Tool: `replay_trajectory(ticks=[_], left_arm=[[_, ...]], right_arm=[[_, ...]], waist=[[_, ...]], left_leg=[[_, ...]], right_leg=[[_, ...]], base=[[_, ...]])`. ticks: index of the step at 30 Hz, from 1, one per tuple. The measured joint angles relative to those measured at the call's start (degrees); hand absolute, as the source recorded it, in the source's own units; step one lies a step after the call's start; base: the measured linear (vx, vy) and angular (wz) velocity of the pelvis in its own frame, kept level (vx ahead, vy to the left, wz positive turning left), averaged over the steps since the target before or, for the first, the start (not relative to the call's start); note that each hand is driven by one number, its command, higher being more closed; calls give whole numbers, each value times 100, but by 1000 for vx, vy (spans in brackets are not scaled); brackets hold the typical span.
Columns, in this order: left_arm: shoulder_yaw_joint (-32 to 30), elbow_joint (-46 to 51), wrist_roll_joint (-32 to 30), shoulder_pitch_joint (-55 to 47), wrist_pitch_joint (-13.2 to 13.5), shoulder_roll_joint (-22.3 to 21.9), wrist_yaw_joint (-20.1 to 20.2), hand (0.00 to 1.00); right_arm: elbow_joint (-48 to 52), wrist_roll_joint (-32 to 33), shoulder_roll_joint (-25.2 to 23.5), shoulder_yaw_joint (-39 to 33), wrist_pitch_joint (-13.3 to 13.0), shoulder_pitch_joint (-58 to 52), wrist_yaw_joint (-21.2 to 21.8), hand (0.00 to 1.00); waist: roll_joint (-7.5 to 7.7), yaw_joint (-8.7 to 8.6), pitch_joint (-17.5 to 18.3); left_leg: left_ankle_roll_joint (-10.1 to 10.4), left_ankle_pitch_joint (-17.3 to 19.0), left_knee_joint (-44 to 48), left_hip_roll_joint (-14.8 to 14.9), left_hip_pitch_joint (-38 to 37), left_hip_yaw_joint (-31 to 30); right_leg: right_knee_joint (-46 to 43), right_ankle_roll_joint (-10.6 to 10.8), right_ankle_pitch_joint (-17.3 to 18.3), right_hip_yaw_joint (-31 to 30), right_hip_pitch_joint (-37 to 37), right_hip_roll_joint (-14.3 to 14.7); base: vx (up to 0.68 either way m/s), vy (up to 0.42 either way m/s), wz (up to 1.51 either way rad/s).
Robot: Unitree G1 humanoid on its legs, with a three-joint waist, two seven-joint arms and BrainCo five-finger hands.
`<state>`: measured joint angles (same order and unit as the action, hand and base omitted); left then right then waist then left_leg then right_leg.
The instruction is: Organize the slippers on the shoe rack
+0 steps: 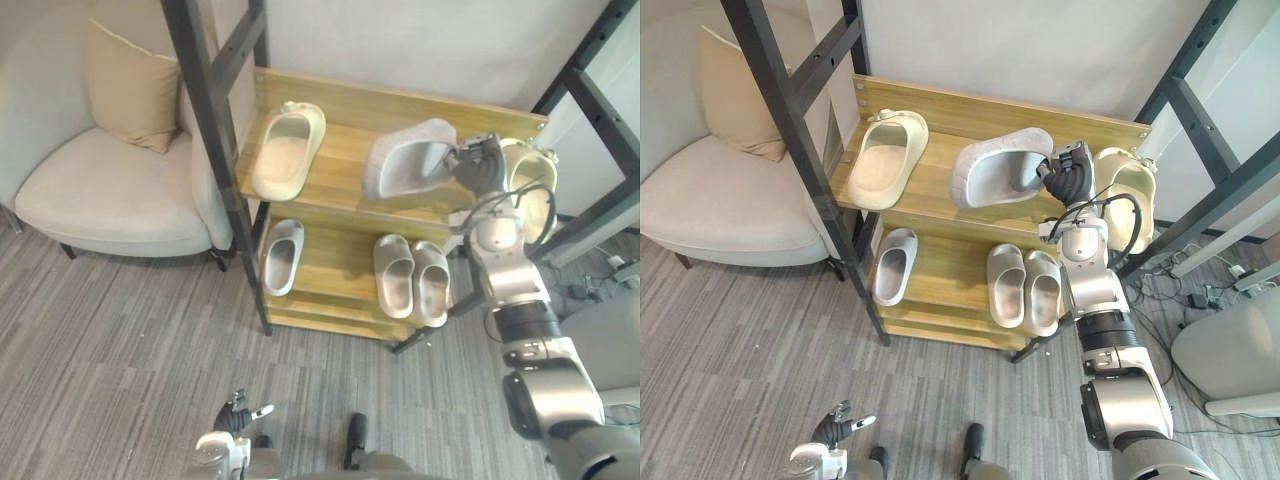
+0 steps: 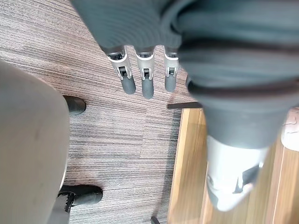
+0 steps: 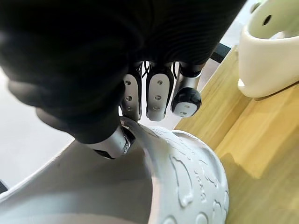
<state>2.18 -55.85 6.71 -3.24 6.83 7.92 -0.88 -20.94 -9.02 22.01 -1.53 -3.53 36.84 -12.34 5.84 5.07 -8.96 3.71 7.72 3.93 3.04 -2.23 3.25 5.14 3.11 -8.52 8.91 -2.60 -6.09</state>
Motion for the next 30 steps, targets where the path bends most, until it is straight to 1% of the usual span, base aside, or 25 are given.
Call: replay_trajectory(ticks=[4,6,9,11,16,18,20,25,29,30], left_arm=[[0,-1,-51,-2,-2,0,0,0],[-2,0,-82,-2,-2,-9,-2,0],[-2,-2,-169,-17,-4,-38,-4,0],[-3,-27,-222,-26,-3,-55,-6,0],[-7,-80,-301,-28,-2,-61,-10,0],[-11,-99,-338,-35,-2,-65,-11,0],[-10,-100,-351,-35,-1,-78,-13,0],[-8,-107,-443,-37,0,-101,-15,0],[-4,-108,-443,-40,2,-103,-15,0],[6,-107,-444,-40,2,-103,-14,0]], right_arm=[[57,-6,-139,-78,-1,-194,-168,100],[310,-45,-224,-165,-8,-376,-225,100],[525,-243,-288,-298,-17,-616,-316,100],[684,-415,-347,-352,-21,-747,-423,100],[1042,-661,-428,-533,-44,-1040,-646,100],[1221,-684,-527,-551,-65,-1112,-700,100],[1388,-685,-596,-642,-78,-1200,-732,100],[1814,-728,-659,-728,-171,-1536,-864,100],[2312,-717,-848,-727,-370,-1778,-845,100],[2410,-708,-876,-722,-383,-1803,-834,100]], waist=[[-3,-14,2],[-12,-16,7],[-66,-23,71],[-99,-49,91],[-115,-107,103],[-139,-174,116],[-156,-173,126],[-183,-176,145],[-190,-190,156],[-193,-191,158]], left_leg=[[0,0,0,-1,-43,-5],[1,-1,0,0,-42,-13],[1,-1,-5,-3,-39,-31],[0,-2,-21,-3,-63,-32],[6,-10,-55,-5,-92,-37],[6,-12,-61,-5,-100,-37],[6,-12,-64,-4,-100,-38],[6,-10,-88,0,-205,-48],[6,-10,-86,7,-203,-40],[6,-10,-86,8,-204,-36]], right_leg=[[1,4,3,2,45,-2],[1,4,3,6,45,-2],[2,13,10,20,48,-6],[2,18,13,21,62,-6],[2,21,16,21,74,-7],[2,22,16,22,77,-7],[3,25,18,24,78,-7],[4,62,47,35,182,-6],[3,63,48,27,177,-9],[3,63,48,23,176,-9]], base=[[0,0,0],[0,0,0],[0,0,0],[0,0,0],[0,0,0],[0,0,0],[0,0,0],[0,0,0],[0,0,0],[0,0,0]])
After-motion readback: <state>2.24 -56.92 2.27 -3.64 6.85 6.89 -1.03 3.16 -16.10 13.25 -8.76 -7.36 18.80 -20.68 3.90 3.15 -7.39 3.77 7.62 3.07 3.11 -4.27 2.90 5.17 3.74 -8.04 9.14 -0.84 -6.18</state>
